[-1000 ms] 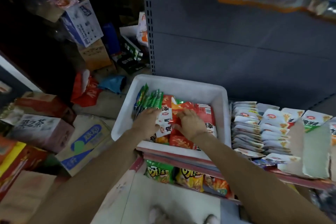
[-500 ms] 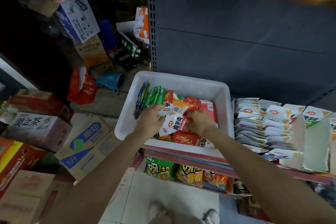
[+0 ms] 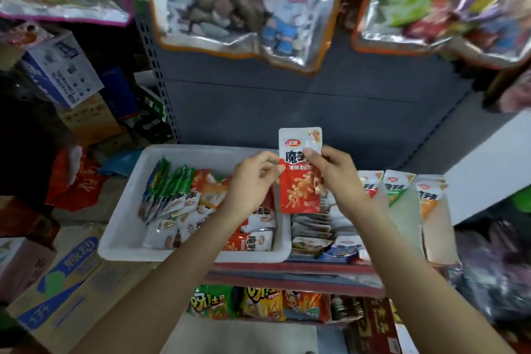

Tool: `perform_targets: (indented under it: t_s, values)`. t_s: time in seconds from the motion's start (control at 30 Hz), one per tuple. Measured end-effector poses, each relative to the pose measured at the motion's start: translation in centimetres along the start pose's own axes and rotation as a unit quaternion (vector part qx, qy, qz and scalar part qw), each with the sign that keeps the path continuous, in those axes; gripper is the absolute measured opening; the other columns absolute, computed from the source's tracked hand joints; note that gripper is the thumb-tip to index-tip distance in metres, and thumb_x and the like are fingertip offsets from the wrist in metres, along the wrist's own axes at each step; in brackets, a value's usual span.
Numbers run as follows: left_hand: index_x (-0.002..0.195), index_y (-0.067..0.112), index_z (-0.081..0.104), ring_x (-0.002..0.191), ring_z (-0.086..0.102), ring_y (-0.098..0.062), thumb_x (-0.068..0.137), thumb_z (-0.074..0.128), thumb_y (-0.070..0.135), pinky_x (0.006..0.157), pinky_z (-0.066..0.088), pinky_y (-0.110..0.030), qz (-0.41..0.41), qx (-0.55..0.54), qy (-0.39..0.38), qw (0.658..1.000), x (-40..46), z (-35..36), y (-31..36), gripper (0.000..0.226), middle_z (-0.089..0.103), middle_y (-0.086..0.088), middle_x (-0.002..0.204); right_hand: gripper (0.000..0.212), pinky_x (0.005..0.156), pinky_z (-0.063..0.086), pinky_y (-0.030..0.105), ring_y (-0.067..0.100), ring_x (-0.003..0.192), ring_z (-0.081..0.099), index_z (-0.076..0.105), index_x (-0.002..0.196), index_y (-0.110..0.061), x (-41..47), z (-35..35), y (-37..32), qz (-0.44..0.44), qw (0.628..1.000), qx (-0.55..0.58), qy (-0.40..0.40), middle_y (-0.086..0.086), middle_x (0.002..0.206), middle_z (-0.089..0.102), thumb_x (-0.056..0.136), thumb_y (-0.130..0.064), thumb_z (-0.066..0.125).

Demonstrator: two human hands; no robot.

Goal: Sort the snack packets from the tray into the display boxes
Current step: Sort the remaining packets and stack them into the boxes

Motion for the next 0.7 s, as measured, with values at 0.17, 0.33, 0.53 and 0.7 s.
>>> perform_targets:
  t_s: [0.17,0.33,0.53,0.7]
  values:
    - [0.098,0.012,0.064,0.076,0.063,-0.016,0.091,0.06,0.014,0.076,0.05,-0.031,0.025,-0.006,-0.064,0.998,1.7,8.2,3.7,0.009,0.067,-0.001,0.085,0.028,0.062,0.053,0.025,0.012,0.074,0.066,0.062,0.1,-0.023,-0.5,-10.0,-1.8,-0.066,0.997,0.019,0.018,0.004,0.087,0.069,0.084,0.0,0.064]
    - [0.135,0.021,0.05,0.121,0.047,-0.017,0.094,0.052,0.026,0.1,0.038,-0.031,0.103,0.289,-0.113,0.945,2.3,14.0,4.2,0.041,0.054,0.002,0.132,0.017,0.061,0.049,0.028,0.006,0.062,0.061,0.054,0.084,-0.016,0.4,-18.5,-0.7,-0.095,0.985,-0.091,0.114,0.001,0.076,0.064,0.085,-0.003,0.064]
    - [0.149,0.024,0.023,0.144,0.009,-0.014,0.096,0.039,0.047,0.115,0.011,-0.032,0.057,0.445,-0.165,0.878,0.7,16.8,1.5,0.059,0.012,0.006,0.158,0.015,0.071,0.052,0.038,0.025,0.077,0.065,0.056,0.093,-0.013,2.6,-20.0,4.9,-0.053,0.985,-0.154,0.051,0.007,0.084,0.066,0.084,-0.011,0.068]
    - [0.149,0.024,0.021,0.146,0.003,-0.015,0.095,0.043,0.047,0.117,0.005,-0.034,0.061,0.471,-0.145,0.868,-0.1,17.2,1.1,0.063,0.006,0.003,0.159,0.016,0.07,0.049,0.033,0.021,0.08,0.063,0.053,0.086,-0.024,4.5,-18.4,7.1,-0.032,0.976,-0.213,0.007,-0.001,0.089,0.065,0.084,-0.018,0.068]
Point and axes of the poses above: each hand's wrist, its own x-axis towards the middle knuckle, its own z-axis out of the palm, y = z × x, the point moved 5 cm from there along x, towards the middle knuckle
